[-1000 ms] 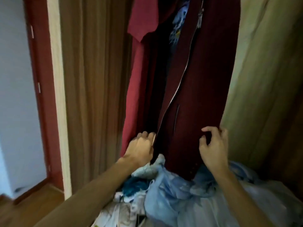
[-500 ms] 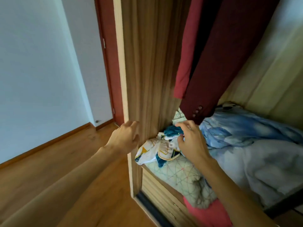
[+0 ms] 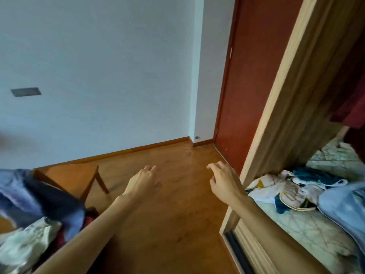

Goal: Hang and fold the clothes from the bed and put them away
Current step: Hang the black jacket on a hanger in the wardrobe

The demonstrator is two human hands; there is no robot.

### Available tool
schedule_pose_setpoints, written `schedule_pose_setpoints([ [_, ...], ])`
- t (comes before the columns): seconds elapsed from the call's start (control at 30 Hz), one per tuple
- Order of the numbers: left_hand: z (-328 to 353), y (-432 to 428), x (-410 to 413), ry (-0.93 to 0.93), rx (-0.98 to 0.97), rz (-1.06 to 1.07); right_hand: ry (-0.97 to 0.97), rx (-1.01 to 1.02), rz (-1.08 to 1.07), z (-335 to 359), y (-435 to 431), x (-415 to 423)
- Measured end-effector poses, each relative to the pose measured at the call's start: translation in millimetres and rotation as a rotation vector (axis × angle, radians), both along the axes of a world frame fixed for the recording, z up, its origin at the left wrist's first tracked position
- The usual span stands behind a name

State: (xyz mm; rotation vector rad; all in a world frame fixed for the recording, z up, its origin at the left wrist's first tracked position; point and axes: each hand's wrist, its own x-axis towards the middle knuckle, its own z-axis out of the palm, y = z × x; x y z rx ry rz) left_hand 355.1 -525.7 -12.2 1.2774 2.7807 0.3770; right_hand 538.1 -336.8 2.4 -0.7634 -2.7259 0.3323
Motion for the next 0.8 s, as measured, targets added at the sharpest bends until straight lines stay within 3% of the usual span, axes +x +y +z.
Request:
schedule_pose_setpoints([
  [0.27,-24.3,-236.7,-46.2,-0.101,0.048,0.388,-0.084,0.016,0.351,-25.7,-165.0,-120.9],
  [0.5,-67.6,-431.4,-28.4,-0.172,0.112,0.697,-0.193,-0.030,0.686,-66.2,-312.7,-193.3],
  [0.8,-120.8,-563.9,18.6,-0.264,0.102,1.064,-0.383,-0.036,1.017,-110.6,-449.6,-263.7],
])
